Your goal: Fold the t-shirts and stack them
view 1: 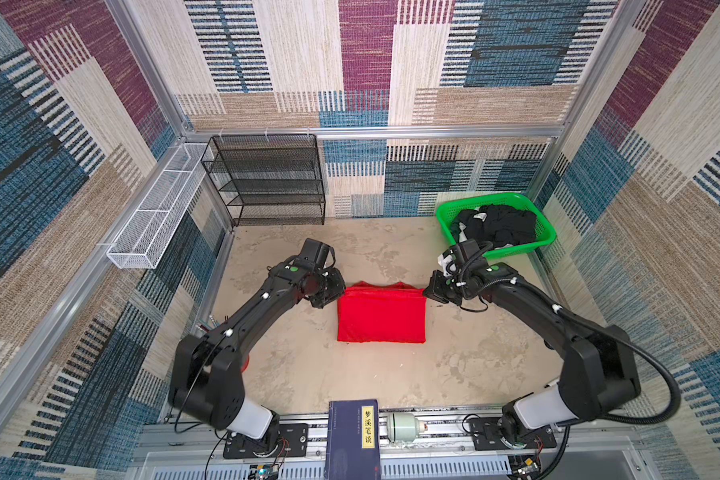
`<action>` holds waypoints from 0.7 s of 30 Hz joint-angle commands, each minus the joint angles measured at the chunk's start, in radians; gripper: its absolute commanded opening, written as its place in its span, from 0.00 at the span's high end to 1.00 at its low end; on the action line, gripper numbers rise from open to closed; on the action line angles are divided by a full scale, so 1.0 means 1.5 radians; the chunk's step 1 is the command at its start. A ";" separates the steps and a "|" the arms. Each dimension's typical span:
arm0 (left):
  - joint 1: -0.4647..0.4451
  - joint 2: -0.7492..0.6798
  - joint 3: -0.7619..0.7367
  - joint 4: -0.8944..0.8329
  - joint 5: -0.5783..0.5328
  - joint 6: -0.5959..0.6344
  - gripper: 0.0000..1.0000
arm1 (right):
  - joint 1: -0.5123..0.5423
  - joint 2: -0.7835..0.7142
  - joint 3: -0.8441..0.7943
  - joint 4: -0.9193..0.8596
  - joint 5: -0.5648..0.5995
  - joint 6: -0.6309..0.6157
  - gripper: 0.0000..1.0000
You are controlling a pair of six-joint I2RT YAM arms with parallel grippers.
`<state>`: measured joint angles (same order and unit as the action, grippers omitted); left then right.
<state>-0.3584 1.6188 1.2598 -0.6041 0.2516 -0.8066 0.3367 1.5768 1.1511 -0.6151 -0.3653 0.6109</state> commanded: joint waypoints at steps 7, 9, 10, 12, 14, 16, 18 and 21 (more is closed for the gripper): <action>0.048 0.212 0.159 0.041 0.085 0.106 0.90 | -0.019 0.196 0.133 0.042 0.050 -0.027 1.00; 0.052 0.233 0.182 0.054 0.095 0.129 0.79 | -0.021 0.223 0.163 0.025 0.068 -0.028 0.98; 0.054 0.238 0.187 0.069 0.100 0.145 0.72 | -0.021 0.231 0.177 0.021 0.080 -0.029 0.89; 0.054 0.232 0.189 0.098 0.103 0.174 0.64 | -0.020 0.226 0.193 0.030 0.103 -0.034 0.60; 0.051 0.202 0.165 0.137 0.102 0.192 0.59 | -0.012 0.210 0.210 0.035 0.121 -0.044 0.37; 0.048 0.166 0.121 0.188 0.110 0.183 0.57 | -0.002 0.198 0.234 0.032 0.120 -0.048 0.38; 0.044 0.157 0.097 0.222 0.142 0.157 0.58 | 0.007 0.202 0.250 0.032 0.091 -0.046 0.50; 0.034 0.184 0.094 0.243 0.168 0.129 0.61 | 0.020 0.226 0.251 0.051 0.051 -0.041 0.58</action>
<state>-0.2985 1.8694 1.4124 -0.3233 0.4423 -0.5789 0.3557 1.8927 1.5261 -0.5575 -0.2417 0.5518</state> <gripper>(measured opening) 0.397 0.424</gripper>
